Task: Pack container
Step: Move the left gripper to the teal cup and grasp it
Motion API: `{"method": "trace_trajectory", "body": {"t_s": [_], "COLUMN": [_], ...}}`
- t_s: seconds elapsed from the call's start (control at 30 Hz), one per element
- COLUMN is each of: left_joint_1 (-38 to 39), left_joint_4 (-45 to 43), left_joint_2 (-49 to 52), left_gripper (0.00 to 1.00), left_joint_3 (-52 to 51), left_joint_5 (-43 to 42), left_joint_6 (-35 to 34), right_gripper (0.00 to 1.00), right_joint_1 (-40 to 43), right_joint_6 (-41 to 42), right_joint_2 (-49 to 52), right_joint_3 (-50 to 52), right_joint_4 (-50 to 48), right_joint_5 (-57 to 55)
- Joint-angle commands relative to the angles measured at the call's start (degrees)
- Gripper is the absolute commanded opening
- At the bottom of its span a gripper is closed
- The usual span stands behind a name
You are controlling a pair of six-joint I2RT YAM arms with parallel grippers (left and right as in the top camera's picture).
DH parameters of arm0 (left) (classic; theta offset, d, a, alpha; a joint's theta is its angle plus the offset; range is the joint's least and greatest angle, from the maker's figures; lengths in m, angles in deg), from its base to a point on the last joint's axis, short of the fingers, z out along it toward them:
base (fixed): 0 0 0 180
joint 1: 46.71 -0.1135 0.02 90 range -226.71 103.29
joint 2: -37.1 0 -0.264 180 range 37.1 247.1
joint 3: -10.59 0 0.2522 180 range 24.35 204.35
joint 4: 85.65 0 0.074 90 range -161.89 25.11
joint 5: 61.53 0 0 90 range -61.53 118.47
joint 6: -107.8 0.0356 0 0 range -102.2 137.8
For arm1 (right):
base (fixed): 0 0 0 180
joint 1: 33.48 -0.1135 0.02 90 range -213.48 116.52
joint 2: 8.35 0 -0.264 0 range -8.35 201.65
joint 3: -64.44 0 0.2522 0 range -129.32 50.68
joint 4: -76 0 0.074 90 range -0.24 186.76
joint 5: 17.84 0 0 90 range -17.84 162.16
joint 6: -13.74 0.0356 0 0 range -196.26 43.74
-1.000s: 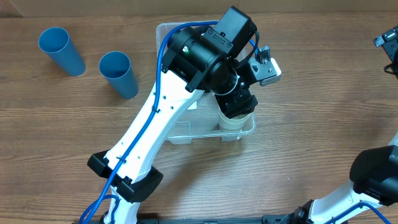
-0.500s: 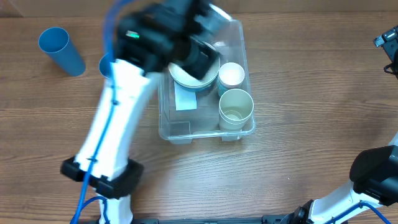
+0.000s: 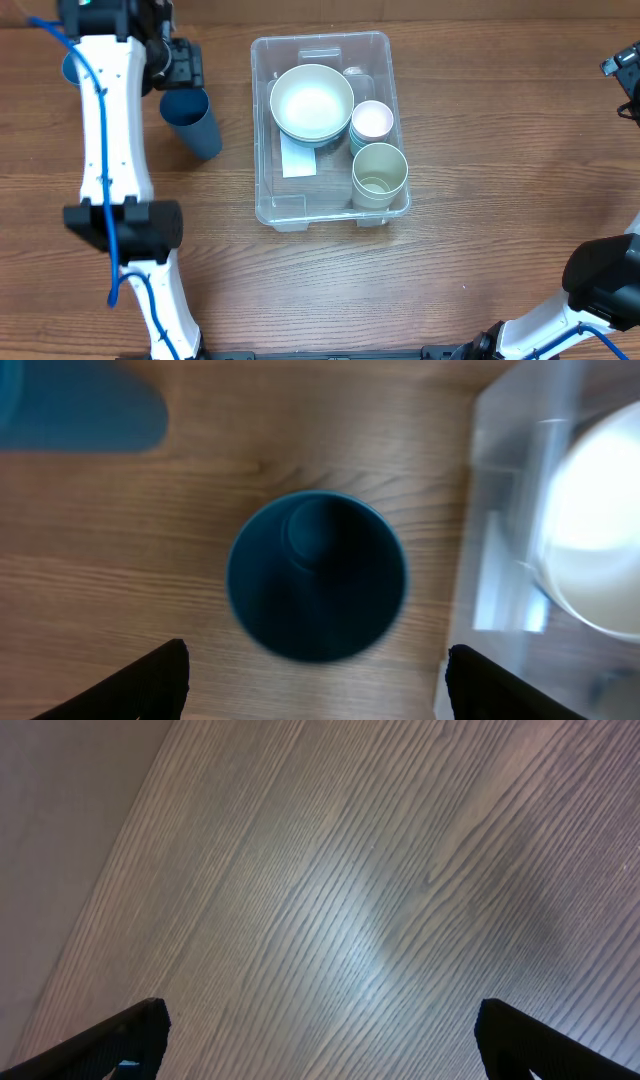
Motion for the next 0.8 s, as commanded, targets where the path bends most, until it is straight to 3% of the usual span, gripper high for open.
{"method": "trace_trajectory", "body": {"t_s": [0.0, 0.43, 0.57, 0.63, 0.7, 0.77], "left_joint_1": [-1.14, -1.9, -1.64, -1.29, -0.57, 0.15], "left_joint_4": [-0.37, -2.12, -2.6, -2.95, -3.19, -3.08], "left_joint_2": [5.57, 10.32, 10.05, 9.38, 8.66, 8.13], "left_gripper": [0.81, 0.81, 0.77, 0.73, 0.56, 0.51], "left_joint_3": [0.2, 0.2, 0.31, 0.33, 0.33, 0.35], "left_joint_5": [1.46, 1.18, -4.66, -6.91, -7.63, -7.56], "left_joint_6": [-5.64, -6.19, -4.66, -4.59, -3.54, -3.08], "right_gripper": [1.0, 1.0, 1.0, 1.0, 1.0, 1.0], "right_joint_1": [0.11, 0.11, 0.11, 0.11, 0.11, 0.11], "right_joint_6": [0.44, 0.44, 0.44, 0.44, 0.44, 0.44], "right_joint_2": [-1.44, -1.44, -1.44, -1.44, -1.44, -1.44], "right_joint_3": [-1.2, -1.2, -1.2, -1.2, -1.2, -1.2], "right_joint_4": [-0.28, -0.28, -0.28, -0.28, -0.28, -0.28], "right_joint_5": [-0.42, -0.42, -0.42, -0.42, -0.42, -0.42]}}
